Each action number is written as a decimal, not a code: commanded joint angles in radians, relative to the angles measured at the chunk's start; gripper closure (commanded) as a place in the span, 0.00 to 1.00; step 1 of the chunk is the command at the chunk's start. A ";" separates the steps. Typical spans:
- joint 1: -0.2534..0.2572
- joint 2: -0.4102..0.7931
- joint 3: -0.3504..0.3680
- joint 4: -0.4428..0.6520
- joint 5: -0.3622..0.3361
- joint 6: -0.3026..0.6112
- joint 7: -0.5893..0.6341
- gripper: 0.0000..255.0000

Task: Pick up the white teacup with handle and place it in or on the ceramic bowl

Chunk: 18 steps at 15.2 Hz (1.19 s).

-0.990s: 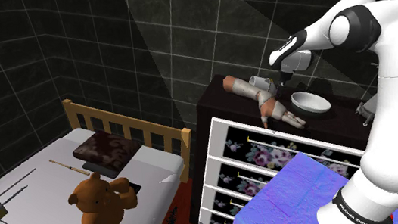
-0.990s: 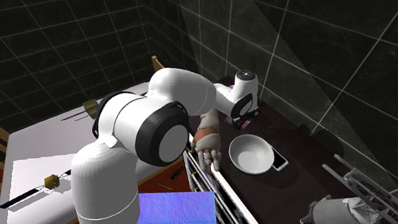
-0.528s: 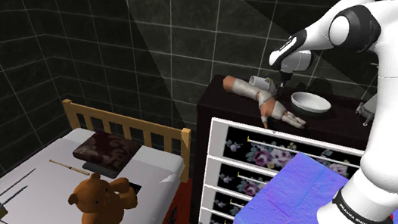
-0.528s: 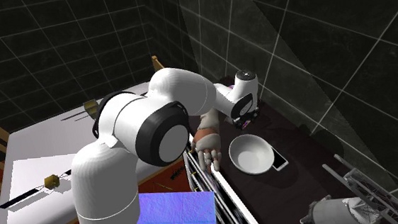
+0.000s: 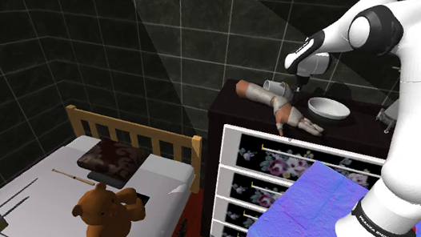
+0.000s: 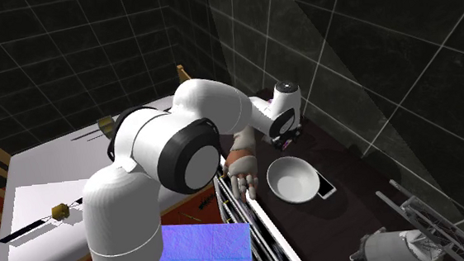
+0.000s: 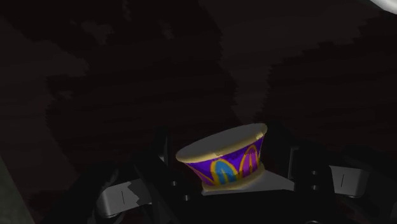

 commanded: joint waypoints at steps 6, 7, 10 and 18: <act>0.016 -0.053 -0.021 0.020 -0.033 -0.068 0.017 1.00; 0.018 -0.060 -0.024 0.024 -0.038 -0.079 0.020 1.00; 0.024 -0.081 -0.032 0.038 -0.052 -0.112 0.027 1.00; 0.036 -0.131 -0.048 0.085 -0.085 -0.203 0.044 1.00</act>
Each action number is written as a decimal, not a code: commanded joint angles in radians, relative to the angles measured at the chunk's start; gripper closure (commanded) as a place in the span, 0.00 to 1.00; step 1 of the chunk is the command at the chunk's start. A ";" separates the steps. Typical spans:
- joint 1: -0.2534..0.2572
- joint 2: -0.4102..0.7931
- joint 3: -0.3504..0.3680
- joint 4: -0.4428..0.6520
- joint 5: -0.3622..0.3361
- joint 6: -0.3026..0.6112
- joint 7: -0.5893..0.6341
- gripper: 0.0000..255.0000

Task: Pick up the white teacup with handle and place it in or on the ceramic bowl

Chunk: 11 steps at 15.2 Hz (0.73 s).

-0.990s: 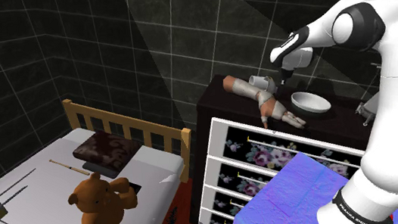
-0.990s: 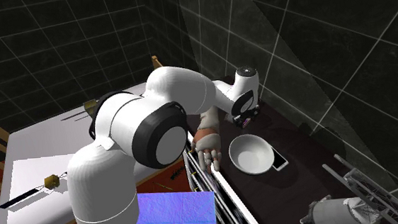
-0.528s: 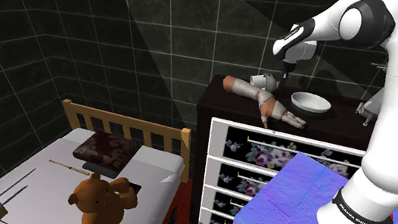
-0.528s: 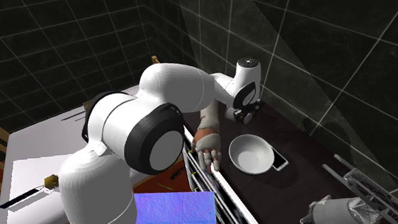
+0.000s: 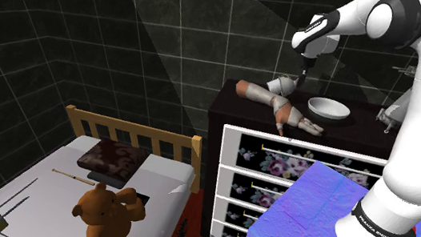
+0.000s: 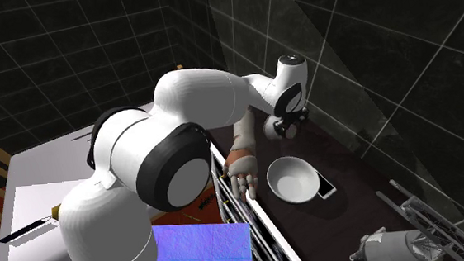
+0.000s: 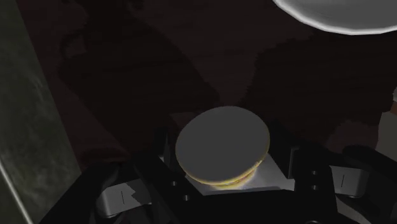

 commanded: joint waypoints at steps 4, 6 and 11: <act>0.006 -0.026 -0.007 0.039 -0.018 -0.062 0.009 1.00; 0.007 -0.036 -0.010 0.055 -0.024 -0.086 0.012 1.00; 0.012 -0.084 -0.021 0.042 -0.048 -0.116 0.012 1.00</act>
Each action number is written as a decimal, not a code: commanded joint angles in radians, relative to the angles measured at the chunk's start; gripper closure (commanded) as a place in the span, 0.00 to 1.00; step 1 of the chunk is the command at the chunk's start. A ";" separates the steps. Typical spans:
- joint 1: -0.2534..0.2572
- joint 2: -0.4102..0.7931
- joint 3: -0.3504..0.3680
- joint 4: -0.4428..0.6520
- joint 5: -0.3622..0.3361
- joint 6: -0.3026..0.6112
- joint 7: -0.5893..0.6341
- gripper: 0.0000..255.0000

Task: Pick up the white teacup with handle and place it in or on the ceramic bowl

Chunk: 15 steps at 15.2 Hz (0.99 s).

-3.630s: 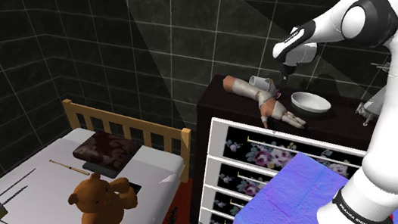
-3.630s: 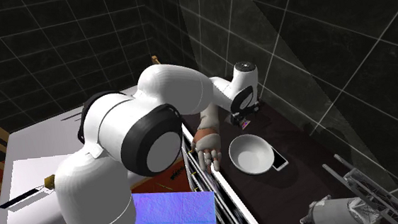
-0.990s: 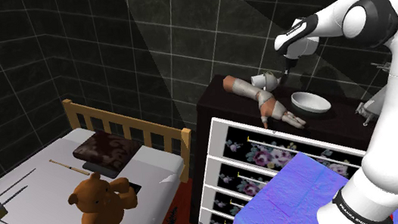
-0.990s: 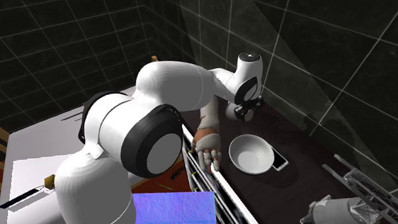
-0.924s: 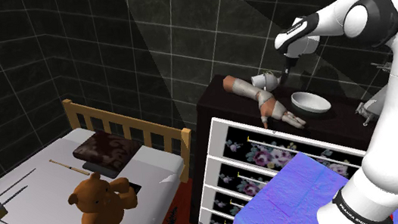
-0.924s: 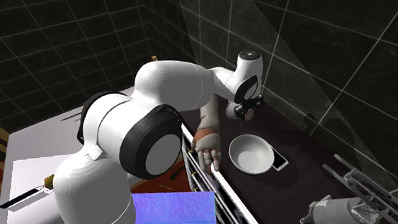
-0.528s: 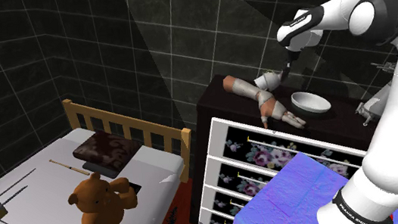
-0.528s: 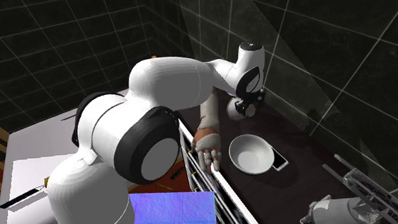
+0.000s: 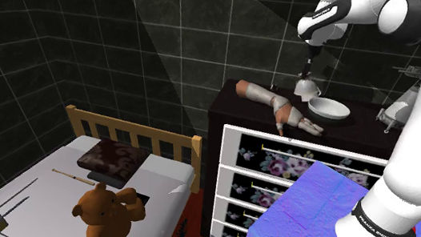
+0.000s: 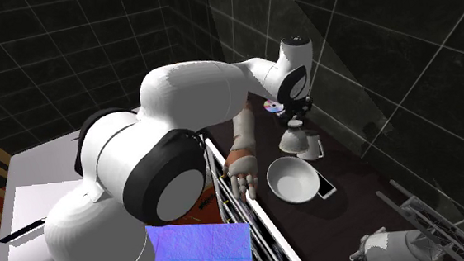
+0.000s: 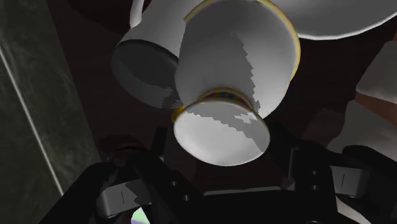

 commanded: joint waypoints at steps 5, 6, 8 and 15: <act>-0.005 -0.176 -0.042 -0.215 -0.091 0.066 -0.021 1.00; -0.009 -0.208 -0.049 -0.251 -0.110 0.076 -0.024 1.00; -0.021 -0.270 -0.063 -0.319 -0.149 0.093 -0.030 1.00; -0.097 -0.475 -0.103 -0.518 -0.285 0.123 -0.062 1.00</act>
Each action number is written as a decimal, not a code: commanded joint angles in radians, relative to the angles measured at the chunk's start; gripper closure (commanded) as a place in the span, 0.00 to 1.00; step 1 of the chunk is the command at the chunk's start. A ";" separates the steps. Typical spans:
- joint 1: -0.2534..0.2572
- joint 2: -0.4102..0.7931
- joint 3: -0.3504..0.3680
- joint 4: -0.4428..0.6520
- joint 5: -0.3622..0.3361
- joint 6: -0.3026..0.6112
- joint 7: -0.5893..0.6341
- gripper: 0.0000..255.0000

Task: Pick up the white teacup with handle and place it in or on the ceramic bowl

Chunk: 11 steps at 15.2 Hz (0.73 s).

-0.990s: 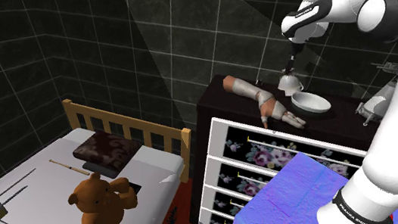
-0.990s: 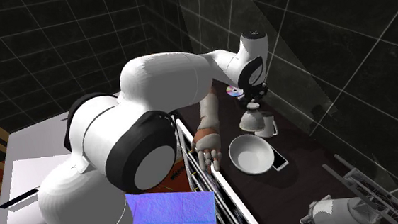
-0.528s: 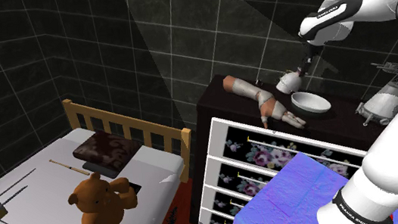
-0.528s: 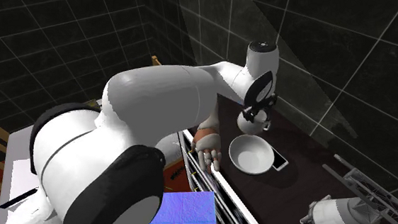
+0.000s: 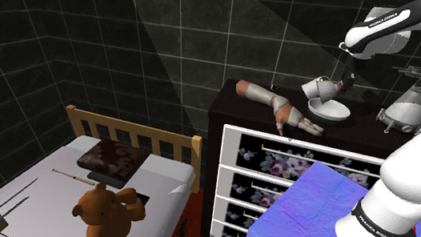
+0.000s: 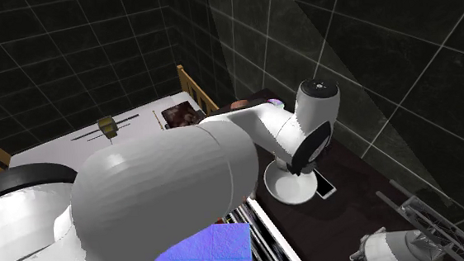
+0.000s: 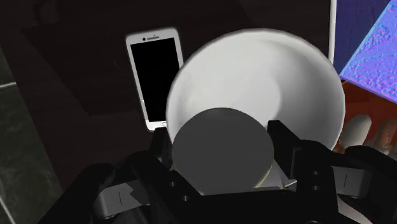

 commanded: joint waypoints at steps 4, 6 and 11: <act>-0.018 -0.015 -0.021 -0.058 -0.016 0.046 -0.022 1.00; -0.016 0.001 -0.028 -0.074 -0.010 0.076 -0.026 1.00; -0.009 0.049 -0.046 -0.112 0.016 0.157 -0.044 1.00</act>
